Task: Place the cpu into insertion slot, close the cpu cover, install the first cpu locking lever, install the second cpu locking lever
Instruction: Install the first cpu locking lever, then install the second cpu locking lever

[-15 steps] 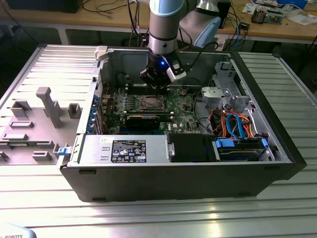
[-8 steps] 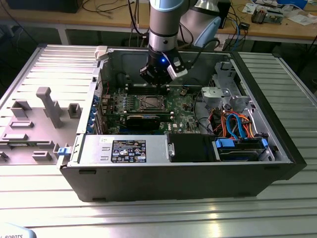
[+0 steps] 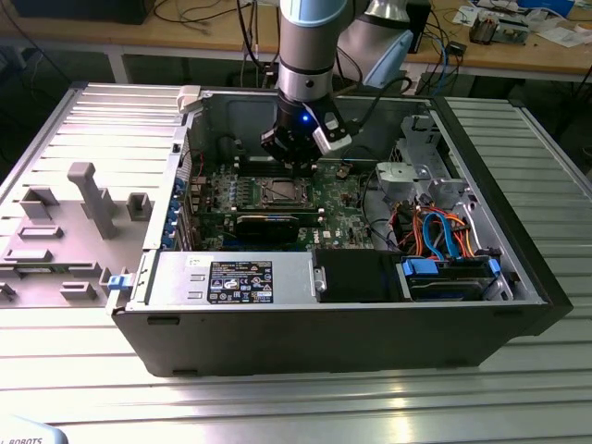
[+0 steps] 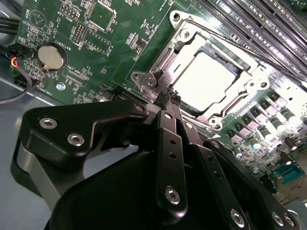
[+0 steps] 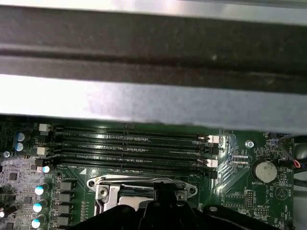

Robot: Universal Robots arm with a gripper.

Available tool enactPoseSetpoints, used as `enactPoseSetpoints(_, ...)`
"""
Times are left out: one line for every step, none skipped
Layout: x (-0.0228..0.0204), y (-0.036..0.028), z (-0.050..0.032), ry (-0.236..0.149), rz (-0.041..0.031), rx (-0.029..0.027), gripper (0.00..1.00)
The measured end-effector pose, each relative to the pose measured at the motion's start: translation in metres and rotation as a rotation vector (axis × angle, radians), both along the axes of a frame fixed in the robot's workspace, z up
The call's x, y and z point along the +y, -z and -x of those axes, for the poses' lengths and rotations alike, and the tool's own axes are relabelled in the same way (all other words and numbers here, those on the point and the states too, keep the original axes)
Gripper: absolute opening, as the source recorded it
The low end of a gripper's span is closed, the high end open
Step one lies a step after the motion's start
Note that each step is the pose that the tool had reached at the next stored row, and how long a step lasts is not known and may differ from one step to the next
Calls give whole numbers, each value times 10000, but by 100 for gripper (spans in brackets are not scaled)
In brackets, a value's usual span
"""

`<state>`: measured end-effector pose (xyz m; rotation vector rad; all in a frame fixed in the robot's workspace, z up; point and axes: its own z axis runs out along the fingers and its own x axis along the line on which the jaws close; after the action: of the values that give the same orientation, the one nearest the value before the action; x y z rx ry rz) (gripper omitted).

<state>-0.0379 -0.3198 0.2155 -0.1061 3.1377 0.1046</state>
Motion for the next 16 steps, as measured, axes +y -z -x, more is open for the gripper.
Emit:
enactPoseSetpoints(-1,0,0,-1,1,1,11)
enactPoseSetpoints(-1,0,0,-1,0,0,11)
enactPoseSetpoints(-2,0,0,-1,0,0,11)
enactPoseSetpoints(-2,0,0,-1,0,0,11)
enactPoseSetpoints(-3,0,0,-1,0,0,11)
enactPoseSetpoints(-4,0,0,-1,0,0,11)
enactPoseSetpoints(-4,0,0,-1,0,0,11)
enactPoseSetpoints(-5,0,0,-1,1,0,11)
enactPoseSetpoints(-5,0,0,-1,1,0,11)
enactPoseSetpoints(-6,0,0,-1,0,0,11)
enactPoseSetpoints(-6,0,0,-1,1,0,11)
enactPoseSetpoints(-7,0,0,-1,1,0,11)
enactPoseSetpoints(-8,0,0,-1,0,0,11)
enactPoseSetpoints(-9,0,0,-1,0,0,11)
enactPoseSetpoints(-20,-1,-1,-4,1,0,11)
enactPoseSetpoints(-35,-1,0,-2,2,1,11)
